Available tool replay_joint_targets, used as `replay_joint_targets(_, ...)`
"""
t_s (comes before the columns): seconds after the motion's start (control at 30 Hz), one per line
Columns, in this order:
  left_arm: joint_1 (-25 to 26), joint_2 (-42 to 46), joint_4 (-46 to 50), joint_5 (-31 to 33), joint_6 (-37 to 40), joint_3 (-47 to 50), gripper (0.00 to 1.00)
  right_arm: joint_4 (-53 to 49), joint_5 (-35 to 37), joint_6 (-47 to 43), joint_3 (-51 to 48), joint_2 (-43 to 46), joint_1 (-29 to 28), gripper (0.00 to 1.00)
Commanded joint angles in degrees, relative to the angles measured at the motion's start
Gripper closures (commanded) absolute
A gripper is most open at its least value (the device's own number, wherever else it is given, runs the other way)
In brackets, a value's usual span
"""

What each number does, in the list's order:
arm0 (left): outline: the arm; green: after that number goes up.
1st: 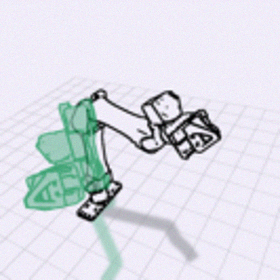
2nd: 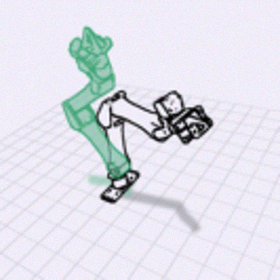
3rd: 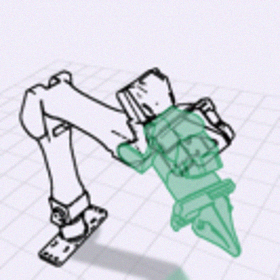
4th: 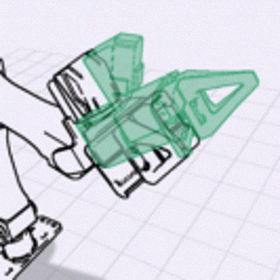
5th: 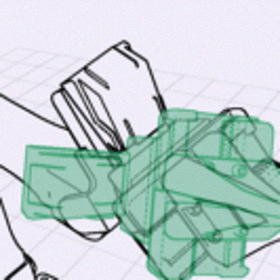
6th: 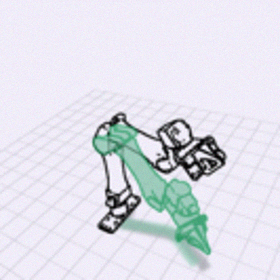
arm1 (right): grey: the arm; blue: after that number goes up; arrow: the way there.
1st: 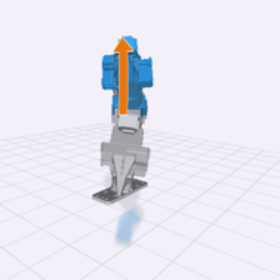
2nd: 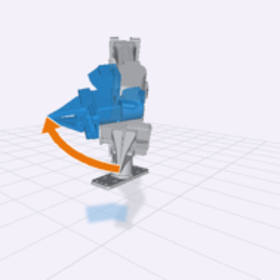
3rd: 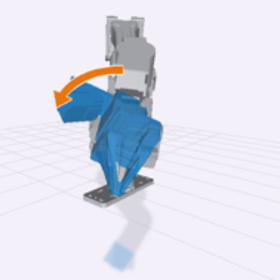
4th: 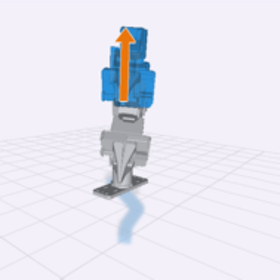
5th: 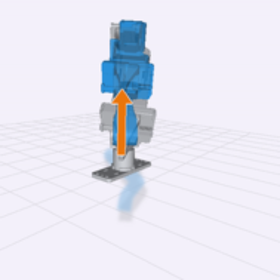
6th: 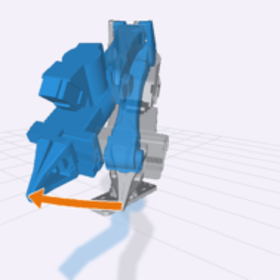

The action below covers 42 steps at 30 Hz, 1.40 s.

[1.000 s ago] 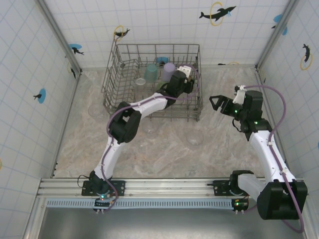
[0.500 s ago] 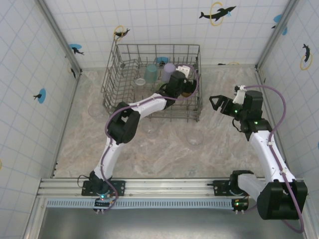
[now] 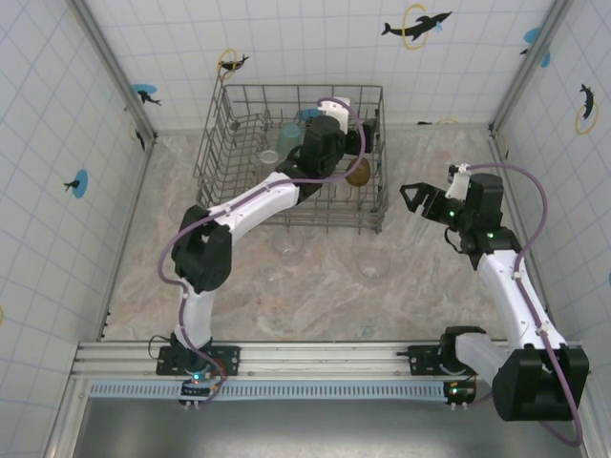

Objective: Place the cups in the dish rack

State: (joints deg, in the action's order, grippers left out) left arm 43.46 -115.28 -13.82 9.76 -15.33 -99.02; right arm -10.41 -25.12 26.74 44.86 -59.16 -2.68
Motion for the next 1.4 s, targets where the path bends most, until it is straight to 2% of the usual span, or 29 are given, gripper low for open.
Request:
replay_joint_targets(0.0, 0.39, 5.41, 0.87, 3.67, -1.85, 3.86, 0.02, -0.73, 0.21, 0.43, -0.34, 0.62, -0.66, 0.0)
replay_joint_targets(0.17, 0.24, 13.31, 4.3, 12.38, -1.05, 11.36, 0.02, -1.49, 1.21, 0.33, -0.97, 0.61, -1.71, 0.0)
replay_joint_targets(0.33, -2.28, 19.66, 8.89, 16.23, -1.36, 17.26, 0.02, -2.21, 2.62, 0.25, -1.96, 1.12, -3.15, 0.0)
replay_joint_targets(0.57, -11.16, 27.43, 14.4, 13.05, -6.8, 23.93, 0.02, -3.12, 6.24, 0.13, -2.17, 1.05, -6.19, 0.0)
replay_joint_targets(0.67, -12.92, 29.82, 17.06, 16.64, -8.01, 25.28, 0.02, -3.61, 7.46, 0.19, -1.59, 0.79, -7.87, 0.0)
replay_joint_targets(1.0, -18.57, 32.24, 22.79, 16.36, -7.31, 23.99, 0.02, -8.87, 12.56, -0.18, -1.72, 2.06, -12.55, 0.0)
replay_joint_targets(1.07, -21.75, 32.23, 23.9, 16.14, -7.25, 23.71, 0.03, -9.61, 13.29, 0.05, -2.47, 2.93, -13.03, 0.0)
replay_joint_targets(1.37, -27.18, 33.41, 27.37, 15.58, -10.31, 24.99, 0.03, -13.46, 14.57, 0.16, -3.9, 5.5, -15.06, 0.0)
